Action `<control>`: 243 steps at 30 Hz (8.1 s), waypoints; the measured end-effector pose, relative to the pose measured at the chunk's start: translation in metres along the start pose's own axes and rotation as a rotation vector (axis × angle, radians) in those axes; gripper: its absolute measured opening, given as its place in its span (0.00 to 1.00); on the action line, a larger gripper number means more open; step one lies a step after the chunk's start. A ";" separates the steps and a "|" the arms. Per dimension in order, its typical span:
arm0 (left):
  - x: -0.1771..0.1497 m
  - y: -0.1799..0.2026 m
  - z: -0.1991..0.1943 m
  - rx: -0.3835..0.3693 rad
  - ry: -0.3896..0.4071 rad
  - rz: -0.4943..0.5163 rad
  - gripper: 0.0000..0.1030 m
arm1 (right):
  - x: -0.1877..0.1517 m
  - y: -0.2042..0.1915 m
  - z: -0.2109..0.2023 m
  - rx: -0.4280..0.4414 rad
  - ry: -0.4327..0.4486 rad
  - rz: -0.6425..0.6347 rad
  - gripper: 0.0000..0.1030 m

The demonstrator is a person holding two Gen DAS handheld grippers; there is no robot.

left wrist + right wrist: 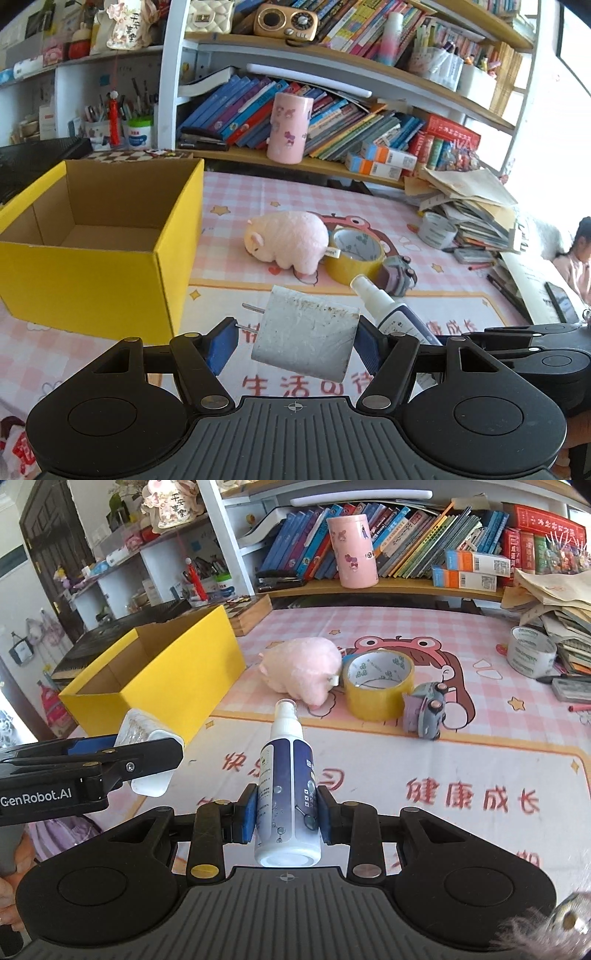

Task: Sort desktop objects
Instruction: 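Lift the charger with the left tool while the right tool carries the spray bottle toward the box, then lower the charger into the yellow box and open the left tool while the right tool releases the bottle, then withdraw both open tools up and away from the yellow box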

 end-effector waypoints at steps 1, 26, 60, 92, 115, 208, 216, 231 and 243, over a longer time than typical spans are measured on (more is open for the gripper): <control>-0.002 -0.002 -0.002 -0.005 0.000 0.008 0.65 | -0.002 -0.004 -0.001 -0.003 0.003 0.000 0.29; -0.066 -0.096 -0.080 -0.046 -0.012 0.080 0.65 | -0.075 -0.132 0.003 -0.095 0.026 0.043 0.29; -0.102 -0.190 -0.134 0.029 0.012 0.006 0.65 | -0.105 -0.257 0.039 -0.021 -0.035 -0.114 0.29; -0.076 -0.196 -0.099 0.059 0.017 -0.011 0.65 | -0.068 -0.244 0.070 -0.004 -0.056 -0.155 0.29; 0.060 -0.201 -0.030 0.129 0.202 0.041 0.66 | 0.098 -0.196 0.112 0.109 0.079 -0.325 0.29; 0.030 -0.186 -0.070 0.325 0.274 0.072 0.99 | 0.060 -0.163 0.051 -0.229 0.262 -0.257 0.51; -0.008 -0.185 -0.088 0.317 0.240 0.045 0.99 | 0.015 -0.169 0.033 -0.281 0.273 -0.190 0.52; -0.071 -0.183 -0.109 0.304 0.157 0.003 0.99 | -0.065 -0.188 0.018 -0.352 0.219 -0.125 0.54; -0.095 -0.184 -0.124 0.330 0.156 -0.019 0.99 | -0.102 -0.206 0.014 -0.383 0.200 -0.080 0.60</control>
Point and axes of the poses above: each gripper's, at about its wrist camera, not at the fingertips, and z roughly the way its jaws point, y to its right, x to its top, the point moved 1 cm from there along z, roughly the way its jaws point, and after that the axes turned 9 degrees about x, right-handed, at the moved point
